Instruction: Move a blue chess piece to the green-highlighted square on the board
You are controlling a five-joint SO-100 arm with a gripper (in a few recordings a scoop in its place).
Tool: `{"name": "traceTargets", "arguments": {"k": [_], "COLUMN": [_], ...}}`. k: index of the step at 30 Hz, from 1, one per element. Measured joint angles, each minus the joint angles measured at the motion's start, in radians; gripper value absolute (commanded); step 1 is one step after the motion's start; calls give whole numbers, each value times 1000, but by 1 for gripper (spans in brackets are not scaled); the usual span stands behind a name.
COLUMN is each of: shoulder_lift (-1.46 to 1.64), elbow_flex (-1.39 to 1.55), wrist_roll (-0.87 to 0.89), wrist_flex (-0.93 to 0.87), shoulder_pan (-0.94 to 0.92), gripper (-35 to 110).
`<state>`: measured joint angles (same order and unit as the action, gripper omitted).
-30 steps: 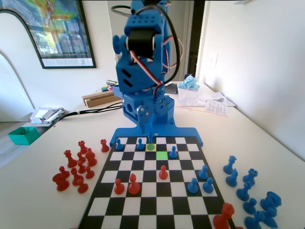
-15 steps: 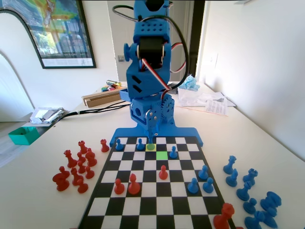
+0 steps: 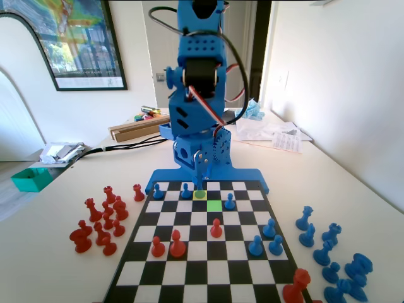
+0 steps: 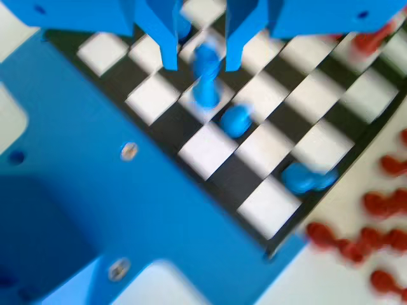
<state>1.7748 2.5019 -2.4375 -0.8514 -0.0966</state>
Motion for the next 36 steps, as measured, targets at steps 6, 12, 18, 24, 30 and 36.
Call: {"name": "traceTargets", "arguments": {"k": [6,12,18,24,30,36], "shoulder_lift": [-2,-2,-2,-2,-2,-2], "elbow_flex": [3,15,15,15,15,-75], "wrist_roll": [0,-17,-18,-18,-18,5], "wrist_flex": [29,41,63,61,38,-118], "shoulder_pan": [-6,-8,-6,-6,-6,-5], "gripper": [12,9,2,1,1,1]}}
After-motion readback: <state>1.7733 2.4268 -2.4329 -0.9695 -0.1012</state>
